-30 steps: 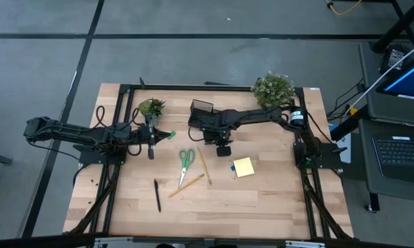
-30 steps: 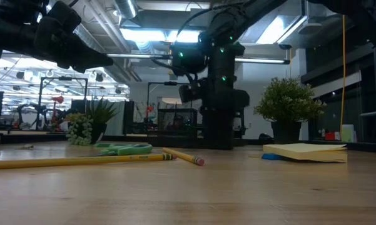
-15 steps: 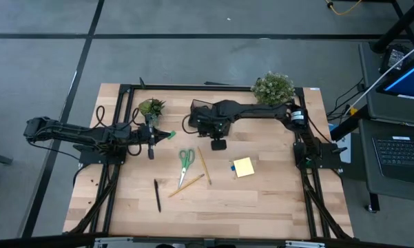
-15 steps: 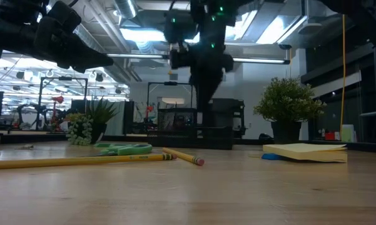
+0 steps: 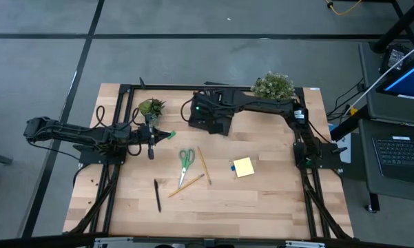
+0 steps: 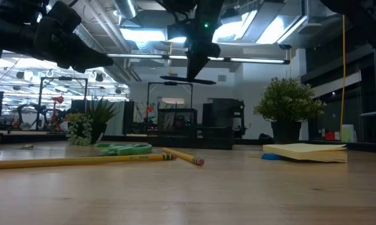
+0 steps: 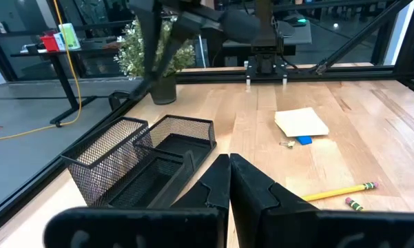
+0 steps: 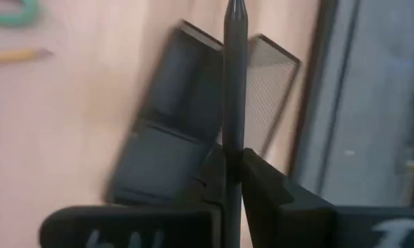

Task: Pick and place office supplies into organizer
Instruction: Put the top pen into the desk organizer

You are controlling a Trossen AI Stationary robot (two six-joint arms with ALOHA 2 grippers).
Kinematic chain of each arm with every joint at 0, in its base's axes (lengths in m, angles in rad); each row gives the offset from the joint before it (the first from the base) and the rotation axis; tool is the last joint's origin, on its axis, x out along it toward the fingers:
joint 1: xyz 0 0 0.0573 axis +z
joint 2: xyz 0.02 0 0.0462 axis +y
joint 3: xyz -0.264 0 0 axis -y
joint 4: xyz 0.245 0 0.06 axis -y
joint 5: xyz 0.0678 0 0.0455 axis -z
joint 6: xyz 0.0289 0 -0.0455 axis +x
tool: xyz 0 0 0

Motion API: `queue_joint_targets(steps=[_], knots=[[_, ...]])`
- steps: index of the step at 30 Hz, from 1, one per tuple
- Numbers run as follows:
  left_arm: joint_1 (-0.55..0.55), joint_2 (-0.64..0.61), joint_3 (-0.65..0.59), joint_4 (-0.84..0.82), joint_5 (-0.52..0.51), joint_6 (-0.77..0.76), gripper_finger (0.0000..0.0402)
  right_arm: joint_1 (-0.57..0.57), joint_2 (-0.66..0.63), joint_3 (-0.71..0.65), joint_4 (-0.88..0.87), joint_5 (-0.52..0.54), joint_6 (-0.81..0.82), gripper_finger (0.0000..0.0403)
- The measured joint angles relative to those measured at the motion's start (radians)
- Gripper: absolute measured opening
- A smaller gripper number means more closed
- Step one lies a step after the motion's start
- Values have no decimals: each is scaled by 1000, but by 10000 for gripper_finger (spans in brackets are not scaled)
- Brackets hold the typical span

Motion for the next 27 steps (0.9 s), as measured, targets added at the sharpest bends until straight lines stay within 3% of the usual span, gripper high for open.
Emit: queue_joint_targets(steps=[4,9,16,27], knots=[[0,0,0,0,0,0,5,-13,0,-1,9,69,-39,29],[0,0,0,0,0,0,2,-37,0,-3,86,63,-49,30],[0,0,0,0,0,0,5,-99,0,-4,244,-175,35,31],[0,0,0,0,0,-2,4,-203,32,-4,390,-404,111,32]])
